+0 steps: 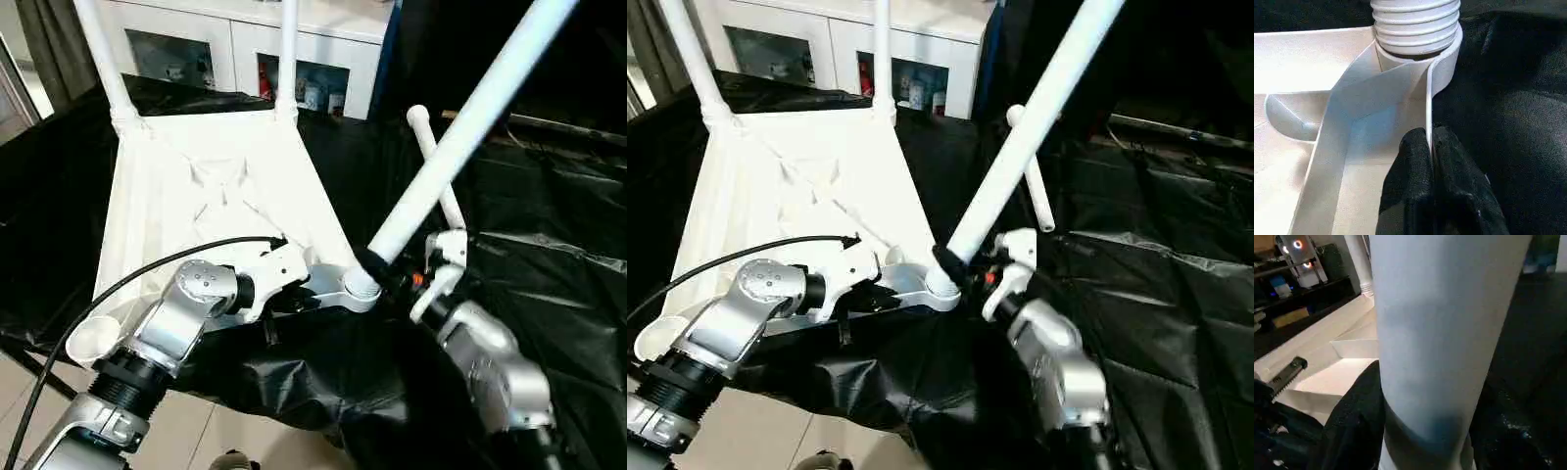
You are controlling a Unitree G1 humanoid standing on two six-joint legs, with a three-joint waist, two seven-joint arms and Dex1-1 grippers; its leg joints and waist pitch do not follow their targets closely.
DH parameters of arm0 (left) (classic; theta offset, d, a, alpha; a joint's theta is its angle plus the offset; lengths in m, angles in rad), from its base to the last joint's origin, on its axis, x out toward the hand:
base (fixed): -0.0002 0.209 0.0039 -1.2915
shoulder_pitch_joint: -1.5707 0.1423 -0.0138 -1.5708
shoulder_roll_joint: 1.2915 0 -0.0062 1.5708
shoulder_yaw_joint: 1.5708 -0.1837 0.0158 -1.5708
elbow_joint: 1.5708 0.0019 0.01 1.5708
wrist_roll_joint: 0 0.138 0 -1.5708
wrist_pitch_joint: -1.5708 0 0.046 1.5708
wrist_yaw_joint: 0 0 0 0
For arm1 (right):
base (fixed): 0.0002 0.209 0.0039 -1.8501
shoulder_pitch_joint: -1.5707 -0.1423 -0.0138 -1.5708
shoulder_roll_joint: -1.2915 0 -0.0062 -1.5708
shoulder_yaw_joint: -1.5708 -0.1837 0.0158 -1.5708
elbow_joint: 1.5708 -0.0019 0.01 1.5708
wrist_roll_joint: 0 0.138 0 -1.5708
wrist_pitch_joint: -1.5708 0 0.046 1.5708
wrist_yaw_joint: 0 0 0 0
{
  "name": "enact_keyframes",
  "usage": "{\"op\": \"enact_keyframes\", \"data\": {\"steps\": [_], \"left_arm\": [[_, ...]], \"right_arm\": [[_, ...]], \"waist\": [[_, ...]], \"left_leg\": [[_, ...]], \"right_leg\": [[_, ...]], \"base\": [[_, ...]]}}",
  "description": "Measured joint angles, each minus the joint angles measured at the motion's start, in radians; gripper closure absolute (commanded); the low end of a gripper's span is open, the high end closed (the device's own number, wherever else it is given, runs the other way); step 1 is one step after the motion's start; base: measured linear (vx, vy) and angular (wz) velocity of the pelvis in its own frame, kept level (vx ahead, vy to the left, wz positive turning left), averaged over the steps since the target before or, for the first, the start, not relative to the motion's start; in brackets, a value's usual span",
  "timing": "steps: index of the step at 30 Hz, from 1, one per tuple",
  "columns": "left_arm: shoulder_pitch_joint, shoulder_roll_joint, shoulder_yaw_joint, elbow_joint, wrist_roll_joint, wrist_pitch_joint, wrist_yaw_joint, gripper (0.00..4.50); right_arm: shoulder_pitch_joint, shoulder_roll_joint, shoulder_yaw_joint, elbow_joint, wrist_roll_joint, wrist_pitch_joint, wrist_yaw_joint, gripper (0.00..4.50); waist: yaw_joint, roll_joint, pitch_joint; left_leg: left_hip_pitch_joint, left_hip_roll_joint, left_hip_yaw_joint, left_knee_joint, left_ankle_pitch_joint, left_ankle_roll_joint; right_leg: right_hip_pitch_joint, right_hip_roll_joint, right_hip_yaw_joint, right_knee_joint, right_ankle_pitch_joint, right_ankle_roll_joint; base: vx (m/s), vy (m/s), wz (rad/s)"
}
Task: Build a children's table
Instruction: Insert table leg to table base
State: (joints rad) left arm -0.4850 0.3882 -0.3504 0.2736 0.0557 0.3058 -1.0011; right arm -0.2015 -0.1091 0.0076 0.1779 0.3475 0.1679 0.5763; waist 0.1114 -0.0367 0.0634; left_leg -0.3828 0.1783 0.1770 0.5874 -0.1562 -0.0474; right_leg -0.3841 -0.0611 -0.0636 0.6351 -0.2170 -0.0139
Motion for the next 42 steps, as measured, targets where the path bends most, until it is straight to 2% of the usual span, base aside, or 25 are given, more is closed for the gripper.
{"op": "enact_keyframes", "data": {"steps": [6, 13, 16, 18, 21, 26, 30, 35, 42], "left_arm": [[-0.009, -0.002, 0.000, 0.022, 0.000, -0.008, 0.002, 4.50], [-0.021, -0.003, 0.000, 0.048, 0.000, -0.011, 0.012, 4.50], [-0.021, 0.000, 0.001, 0.053, 0.000, -0.015, 0.012, 4.50], [-0.022, 0.004, 0.001, 0.060, 0.001, -0.020, 0.012, 4.50], [-0.023, 0.007, 0.002, 0.066, 0.002, -0.021, 0.014, 4.50], [-0.023, 0.018, 0.002, 0.067, 0.002, -0.025, 0.012, 4.50], [-0.023, 0.027, 0.002, 0.067, 0.000, -0.031, 0.001, 4.50], [-0.031, 0.043, 0.002, 0.080, -0.010, -0.050, -0.046, 4.50], [-0.044, 0.051, -0.001, 0.098, -0.017, -0.072, -0.089, 4.50]], "right_arm": [[0.001, 0.005, 0.031, 0.051, -0.066, -0.125, -0.003, 2.61], [-0.027, 0.040, 0.022, 0.134, -0.066, -0.196, -0.021, 2.61], [-0.040, 0.027, 0.047, 0.163, -0.094, -0.238, -0.015, 2.61], [-0.058, 0.006, 0.078, 0.192, -0.142, -0.268, 0.000, 2.61], [-0.077, 0.004, 0.096, 0.220, -0.166, -0.286, 0.008, 2.61], [-0.115, -0.012, 0.110, 0.251, -0.173, -0.274, 0.042, 2.61], [-0.157, -0.030, 0.111, 0.270, -0.156, -0.211, 0.095, 2.61], [-0.241, -0.092, 0.110, 0.324, -0.111, -0.113, 0.260, 2.61], [-0.294, -0.144, 0.123, 0.381, -0.107, -0.112, 0.400, 2.61]], "waist": [[-0.003, 0.000, -0.001], [-0.014, -0.004, -0.003], [-0.018, -0.007, -0.005], [-0.022, -0.010, -0.007], [-0.023, -0.013, -0.009], [-0.026, -0.017, -0.008], [-0.026, -0.020, -0.009], [-0.023, -0.022, -0.010], [-0.015, -0.020, -0.009]], "left_leg": [[0.002, 0.000, 0.000, 0.001, 0.000, 0.000], [0.004, 0.000, 0.000, 0.000, 0.000, 0.000], [0.004, 0.000, 0.000, 0.000, 0.000, 0.000], [0.005, 0.000, 0.000, 0.000, 0.000, 0.000], [0.009, 0.000, 0.000, 0.000, 0.000, 0.000], [0.012, 0.000, -0.001, -0.001, 0.000, 0.000], [0.013, 0.000, -0.001, -0.001, 0.000, 0.000], [0.014, 0.000, -0.002, -0.003, 0.000, -0.001], [0.014, 0.000, -0.002, -0.009, 0.000, -0.001]], "right_leg": [[0.002, 0.000, 0.000, 0.000, 0.000, 0.000], [0.002, 0.000, 0.000, 0.000, 0.002, -0.001], [0.002, 0.000, 0.000, 0.000, 0.001, 0.001], [0.003, 0.000, 0.000, 0.000, 0.000, 0.002], [0.004, 0.000, 0.000, 0.000, 0.000, 0.002], [0.004, 0.000, 0.000, -0.002, 0.000, 0.002], [0.004, 0.000, 0.000, -0.003, 0.000, 0.002], [0.004, 0.000, 0.000, -0.004, 0.003, -0.002], [0.003, 0.000, -0.001, -0.005, 0.006, -0.006]], "base": [[0.000, 0.000, 0.00], [0.000, 0.000, 0.00], [0.000, 0.000, 0.00], [0.000, 0.000, 0.00], [0.000, 0.000, 0.00], [0.000, 0.000, 0.00], [0.000, 0.000, 0.00], [0.000, 0.000, 0.00], [0.000, 0.000, 0.00]]}}
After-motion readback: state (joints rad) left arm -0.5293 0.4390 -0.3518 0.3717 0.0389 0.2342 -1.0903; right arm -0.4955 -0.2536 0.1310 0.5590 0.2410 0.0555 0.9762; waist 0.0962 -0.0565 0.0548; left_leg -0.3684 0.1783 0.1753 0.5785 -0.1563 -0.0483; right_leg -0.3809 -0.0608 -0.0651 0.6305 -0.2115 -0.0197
